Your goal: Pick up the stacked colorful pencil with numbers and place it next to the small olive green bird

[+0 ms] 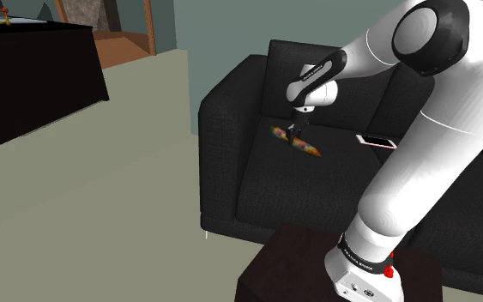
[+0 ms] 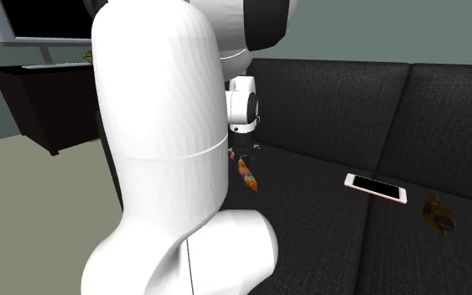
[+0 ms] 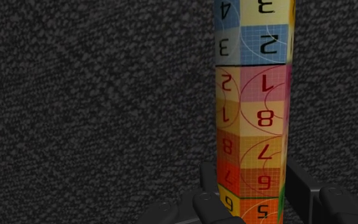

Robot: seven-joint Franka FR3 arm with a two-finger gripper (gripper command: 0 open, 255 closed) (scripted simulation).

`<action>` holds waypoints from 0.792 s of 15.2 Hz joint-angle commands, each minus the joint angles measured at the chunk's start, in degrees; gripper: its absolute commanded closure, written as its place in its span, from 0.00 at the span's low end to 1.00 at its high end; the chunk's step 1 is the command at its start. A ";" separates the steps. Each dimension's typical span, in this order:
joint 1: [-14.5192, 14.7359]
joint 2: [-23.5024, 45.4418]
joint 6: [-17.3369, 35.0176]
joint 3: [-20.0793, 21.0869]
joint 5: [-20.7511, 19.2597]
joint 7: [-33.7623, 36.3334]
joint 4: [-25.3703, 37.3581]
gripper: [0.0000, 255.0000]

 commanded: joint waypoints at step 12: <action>-0.13 -6.22 -10.29 0.73 -2.93 2.12 4.55 1.00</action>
